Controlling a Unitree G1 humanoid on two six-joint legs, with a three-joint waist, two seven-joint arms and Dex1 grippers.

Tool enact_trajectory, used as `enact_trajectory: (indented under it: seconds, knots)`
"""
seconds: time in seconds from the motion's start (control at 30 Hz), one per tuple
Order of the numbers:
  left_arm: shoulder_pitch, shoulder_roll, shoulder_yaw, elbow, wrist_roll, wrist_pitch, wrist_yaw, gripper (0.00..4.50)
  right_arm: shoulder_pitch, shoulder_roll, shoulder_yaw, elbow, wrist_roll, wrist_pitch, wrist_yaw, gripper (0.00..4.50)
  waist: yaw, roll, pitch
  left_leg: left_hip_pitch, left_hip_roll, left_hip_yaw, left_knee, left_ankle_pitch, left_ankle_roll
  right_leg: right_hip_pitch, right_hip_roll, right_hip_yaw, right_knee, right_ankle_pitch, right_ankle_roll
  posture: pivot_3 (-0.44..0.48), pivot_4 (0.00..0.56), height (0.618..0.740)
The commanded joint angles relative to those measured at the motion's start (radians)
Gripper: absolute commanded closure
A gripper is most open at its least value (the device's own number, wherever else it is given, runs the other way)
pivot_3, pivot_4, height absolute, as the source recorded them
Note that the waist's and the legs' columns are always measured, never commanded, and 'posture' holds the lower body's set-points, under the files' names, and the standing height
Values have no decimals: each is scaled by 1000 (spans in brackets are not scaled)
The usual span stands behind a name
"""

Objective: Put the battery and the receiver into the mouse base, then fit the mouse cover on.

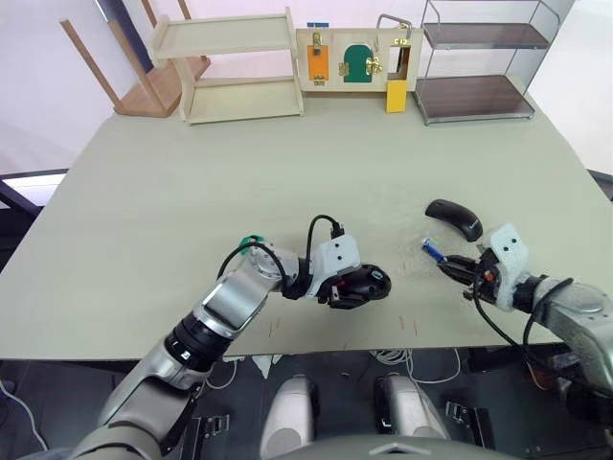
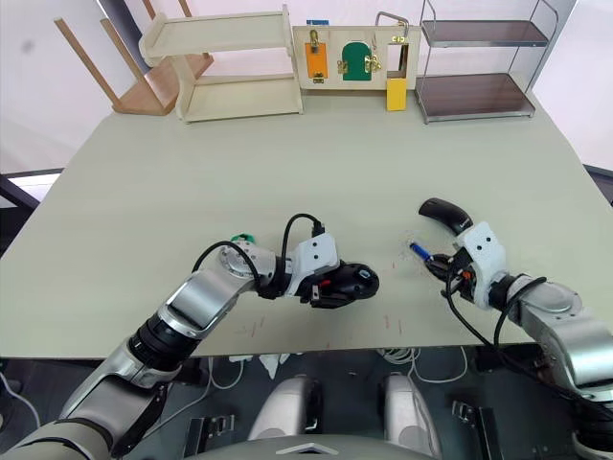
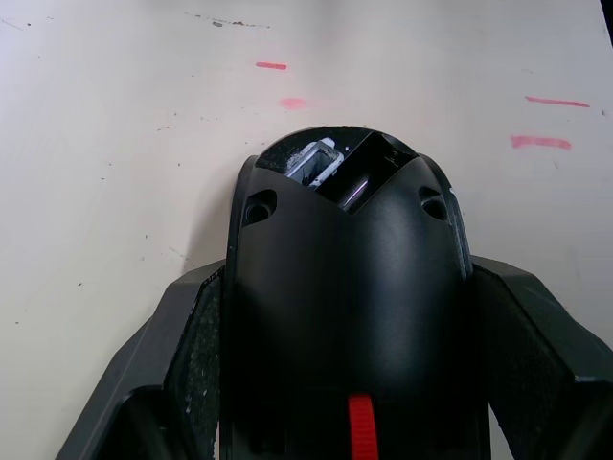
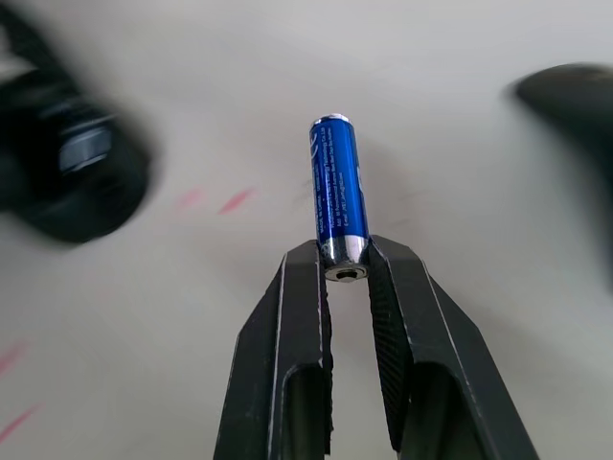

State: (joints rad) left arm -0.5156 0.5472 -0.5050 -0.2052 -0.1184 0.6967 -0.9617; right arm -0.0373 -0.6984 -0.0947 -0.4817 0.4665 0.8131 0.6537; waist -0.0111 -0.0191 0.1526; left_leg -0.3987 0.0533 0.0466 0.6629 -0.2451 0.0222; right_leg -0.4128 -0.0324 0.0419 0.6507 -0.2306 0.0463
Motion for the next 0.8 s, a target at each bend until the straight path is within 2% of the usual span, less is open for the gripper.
enact_trajectory:
  seconds: [0.03,0.13,0.27,0.57,0.8]
  knots:
    - [6,6,-29,22,17,15,-13,1477,-45,-59,17,-100,90,141,39,4448,0,-1,0,0,0,0,0,0,0,0,0,0,0,0,0,0,150,740]
    - [8,8,-29,20,18,14,-15,1477,-87,-87,37,-133,140,242,37,4448,0,-1,0,0,0,-1,0,0,0,0,0,0,0,0,0,0,150,740]
    - [9,9,-30,19,17,14,-17,1477,-221,-93,73,-152,253,495,19,4448,-1,-1,1,-1,0,-1,0,0,0,0,0,0,-1,0,0,0,150,740]
    - [6,1,-37,13,15,21,-15,1477,-364,13,113,-138,299,766,-97,4448,0,-2,1,-3,0,-2,0,0,0,-1,-1,-2,-4,0,0,0,150,740]
    - [0,-5,-38,23,19,19,-17,1477,-409,45,132,-105,328,801,-170,4448,1,-2,1,-3,0,-2,0,0,0,0,-1,-3,-4,0,0,0,150,740]
